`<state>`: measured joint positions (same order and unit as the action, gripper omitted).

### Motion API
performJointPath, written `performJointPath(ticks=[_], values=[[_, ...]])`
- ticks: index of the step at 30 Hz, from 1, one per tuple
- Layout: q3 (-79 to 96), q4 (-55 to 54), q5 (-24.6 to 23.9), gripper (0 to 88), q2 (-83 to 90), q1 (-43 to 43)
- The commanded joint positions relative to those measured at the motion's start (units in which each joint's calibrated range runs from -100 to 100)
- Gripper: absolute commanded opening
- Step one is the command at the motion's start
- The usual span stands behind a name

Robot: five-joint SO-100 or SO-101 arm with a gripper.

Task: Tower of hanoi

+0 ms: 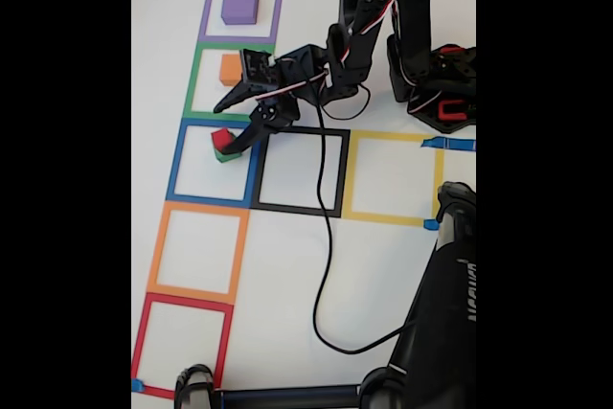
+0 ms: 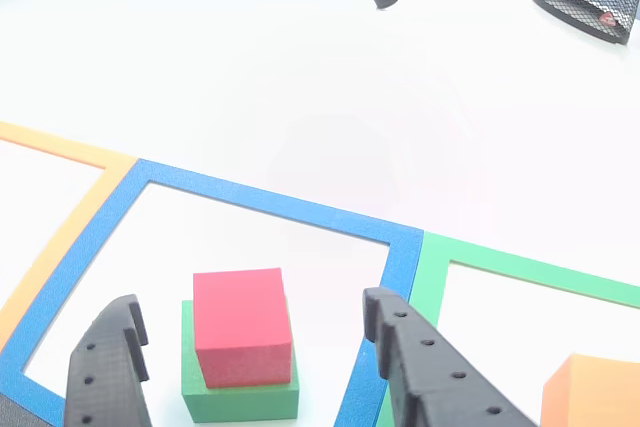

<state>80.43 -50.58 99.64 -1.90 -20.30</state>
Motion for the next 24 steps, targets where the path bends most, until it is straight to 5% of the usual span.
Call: performJointPath(ticks=[1, 24], values=[[-1.98, -1.24, 0.36, 23.9, -0.40, -1.17], [-5.43, -2.13, 0.36, 20.7, -4.44, -3.67]])
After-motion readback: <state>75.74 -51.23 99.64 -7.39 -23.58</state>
